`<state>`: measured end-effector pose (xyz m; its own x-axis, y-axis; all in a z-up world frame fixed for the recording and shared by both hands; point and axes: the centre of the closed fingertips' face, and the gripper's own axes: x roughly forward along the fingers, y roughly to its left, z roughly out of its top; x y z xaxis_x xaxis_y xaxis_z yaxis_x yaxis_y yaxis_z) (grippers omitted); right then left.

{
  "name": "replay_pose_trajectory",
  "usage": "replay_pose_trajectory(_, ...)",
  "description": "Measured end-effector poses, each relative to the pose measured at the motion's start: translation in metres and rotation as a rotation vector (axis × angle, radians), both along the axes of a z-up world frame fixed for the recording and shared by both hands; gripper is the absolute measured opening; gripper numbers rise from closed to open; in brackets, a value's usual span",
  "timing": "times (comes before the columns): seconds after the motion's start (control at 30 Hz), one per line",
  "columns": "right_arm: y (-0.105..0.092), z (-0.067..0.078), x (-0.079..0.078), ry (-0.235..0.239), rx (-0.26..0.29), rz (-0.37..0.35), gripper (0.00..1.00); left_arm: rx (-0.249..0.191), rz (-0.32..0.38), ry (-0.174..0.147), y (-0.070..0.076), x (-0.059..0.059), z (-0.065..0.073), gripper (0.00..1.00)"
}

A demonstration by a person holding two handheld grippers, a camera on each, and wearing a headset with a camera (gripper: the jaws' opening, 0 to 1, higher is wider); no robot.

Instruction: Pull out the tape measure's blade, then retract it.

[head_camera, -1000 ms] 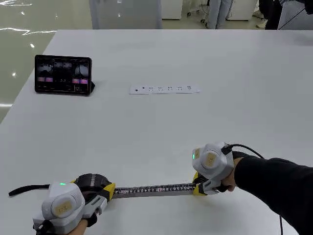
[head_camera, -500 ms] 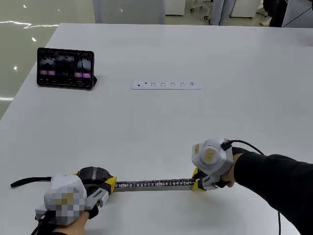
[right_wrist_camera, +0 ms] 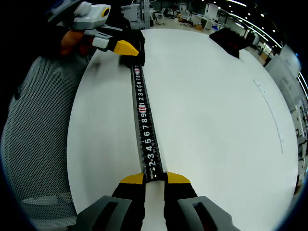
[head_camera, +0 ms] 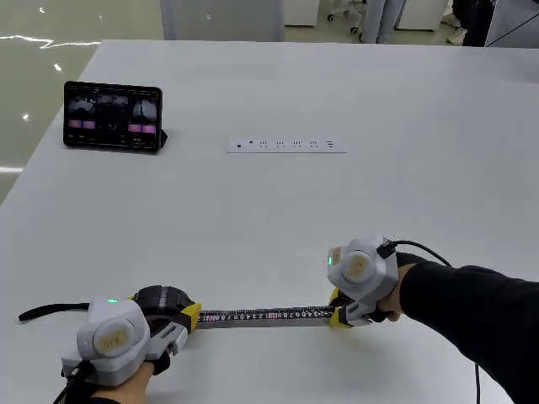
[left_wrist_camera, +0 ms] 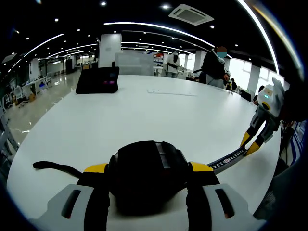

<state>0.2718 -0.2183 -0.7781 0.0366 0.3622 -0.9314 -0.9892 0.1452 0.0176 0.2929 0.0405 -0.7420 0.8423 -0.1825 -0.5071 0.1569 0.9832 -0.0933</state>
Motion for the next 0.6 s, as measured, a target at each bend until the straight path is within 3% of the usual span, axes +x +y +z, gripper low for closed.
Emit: replay_pose_trajectory(0.6, 0.0047, -0.0006, 0.0001, -0.003, 0.0, 0.001, 0.1, -0.001, 0.0, 0.001, -0.0001, 0.0001, -0.0003, 0.6)
